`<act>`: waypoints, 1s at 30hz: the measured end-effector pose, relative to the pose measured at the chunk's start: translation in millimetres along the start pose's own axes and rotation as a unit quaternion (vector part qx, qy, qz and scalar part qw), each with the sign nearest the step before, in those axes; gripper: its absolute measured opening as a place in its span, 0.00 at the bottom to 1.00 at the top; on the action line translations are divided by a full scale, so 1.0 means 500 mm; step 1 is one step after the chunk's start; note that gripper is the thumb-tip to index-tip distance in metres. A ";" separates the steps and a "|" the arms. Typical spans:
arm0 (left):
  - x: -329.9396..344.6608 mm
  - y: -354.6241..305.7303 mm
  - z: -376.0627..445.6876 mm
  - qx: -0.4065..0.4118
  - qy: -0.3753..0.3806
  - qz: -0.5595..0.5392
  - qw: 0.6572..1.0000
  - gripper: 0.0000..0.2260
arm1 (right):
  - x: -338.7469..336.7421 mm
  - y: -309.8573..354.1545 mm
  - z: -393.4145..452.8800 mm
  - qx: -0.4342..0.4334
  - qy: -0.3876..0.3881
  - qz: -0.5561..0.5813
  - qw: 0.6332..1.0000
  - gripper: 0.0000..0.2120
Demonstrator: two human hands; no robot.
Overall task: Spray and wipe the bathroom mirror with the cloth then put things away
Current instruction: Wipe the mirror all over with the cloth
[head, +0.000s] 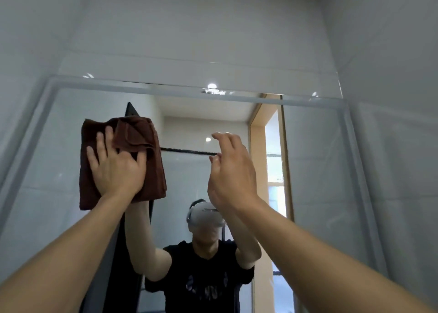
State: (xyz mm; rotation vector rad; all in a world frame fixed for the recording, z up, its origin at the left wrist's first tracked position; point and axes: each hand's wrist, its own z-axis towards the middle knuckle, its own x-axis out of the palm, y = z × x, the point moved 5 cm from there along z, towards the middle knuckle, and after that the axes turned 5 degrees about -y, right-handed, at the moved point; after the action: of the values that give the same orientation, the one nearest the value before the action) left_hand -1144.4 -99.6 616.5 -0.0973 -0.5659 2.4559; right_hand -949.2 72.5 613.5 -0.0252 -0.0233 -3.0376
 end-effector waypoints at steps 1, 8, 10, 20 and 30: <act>0.003 -0.020 -0.005 -0.031 0.002 0.001 1.000 0.30 | -0.016 -0.014 0.001 -0.004 0.003 -0.006 1.000 0.21; 0.023 -0.337 -0.079 -0.043 0.031 -0.029 0.998 0.28 | -0.167 -0.171 0.010 0.057 -0.028 -0.039 0.997 0.12; 0.033 -0.465 -0.132 0.008 0.027 -0.041 0.999 0.28 | -0.219 -0.218 0.005 0.073 -0.047 -0.037 0.996 0.09; 0.058 -0.872 -0.333 0.319 0.096 -0.071 0.940 0.33 | -0.394 -0.325 -0.003 0.116 -0.081 -0.086 0.986 0.15; 0.056 -0.615 -0.043 0.291 0.053 -0.086 0.952 0.33 | -0.254 -0.179 0.022 0.069 -0.047 -0.087 0.993 0.19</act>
State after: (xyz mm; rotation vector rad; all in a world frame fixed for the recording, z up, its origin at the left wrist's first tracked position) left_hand -993.8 147.1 727.4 0.0590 0.2005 2.3274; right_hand -832.2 174.8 620.9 -0.1652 -0.2552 -3.1984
